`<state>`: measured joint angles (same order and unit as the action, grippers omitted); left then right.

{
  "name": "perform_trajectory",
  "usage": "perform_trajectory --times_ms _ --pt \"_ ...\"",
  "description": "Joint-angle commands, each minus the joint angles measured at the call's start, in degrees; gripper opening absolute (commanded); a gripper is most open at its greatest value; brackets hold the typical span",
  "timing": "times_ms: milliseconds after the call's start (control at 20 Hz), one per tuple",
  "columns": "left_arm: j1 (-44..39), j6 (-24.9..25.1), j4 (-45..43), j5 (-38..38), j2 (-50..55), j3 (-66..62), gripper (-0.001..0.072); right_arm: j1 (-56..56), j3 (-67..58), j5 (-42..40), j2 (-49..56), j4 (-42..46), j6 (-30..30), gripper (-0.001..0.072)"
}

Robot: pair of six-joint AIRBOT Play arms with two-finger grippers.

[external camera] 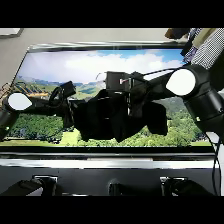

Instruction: Fold the clothes and pants, and hang the long-sleeved shirts on hangers.

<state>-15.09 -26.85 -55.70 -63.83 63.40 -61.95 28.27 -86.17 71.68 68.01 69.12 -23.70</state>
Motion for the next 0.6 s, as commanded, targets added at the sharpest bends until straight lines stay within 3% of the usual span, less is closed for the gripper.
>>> perform_trajectory --times_ms 0,100,150,300,350,450,550 --pt "0.1 0.1 0.2 2.0 0.2 -0.2 0.0017 0.1 0.0 0.9 -0.1 -0.7 -4.1 0.0053" --pt "0.1 2.1 0.2 1.9 -0.4 -0.2 0.0016 0.1 0.0 0.8 -1.2 2.0 -7.2 0.0348" --pt "0.1 2.0 0.2 1.9 -0.6 -0.2 0.0016 0.1 0.0 0.6 -2.2 4.2 -9.1 0.0441" --pt "0.1 2.0 0.3 1.9 -1.6 -0.2 0.0016 -2.0 0.0 0.2 -6.8 6.6 -12.4 0.0463" --pt "0.1 2.0 0.2 1.9 -2.0 -0.2 0.0016 -4.2 0.0 0.2 -8.5 6.6 -13.2 0.051" --pt "0.1 2.0 0.3 1.9 -3.0 -0.2 0.0015 -11.5 0.0 1.2 -12.0 6.5 -14.6 0.0516" --pt "0.1 2.0 0.3 1.9 -4.3 -0.2 0.0015 -20.5 0.0 3.5 -13.9 4.2 -15.1 0.0619"
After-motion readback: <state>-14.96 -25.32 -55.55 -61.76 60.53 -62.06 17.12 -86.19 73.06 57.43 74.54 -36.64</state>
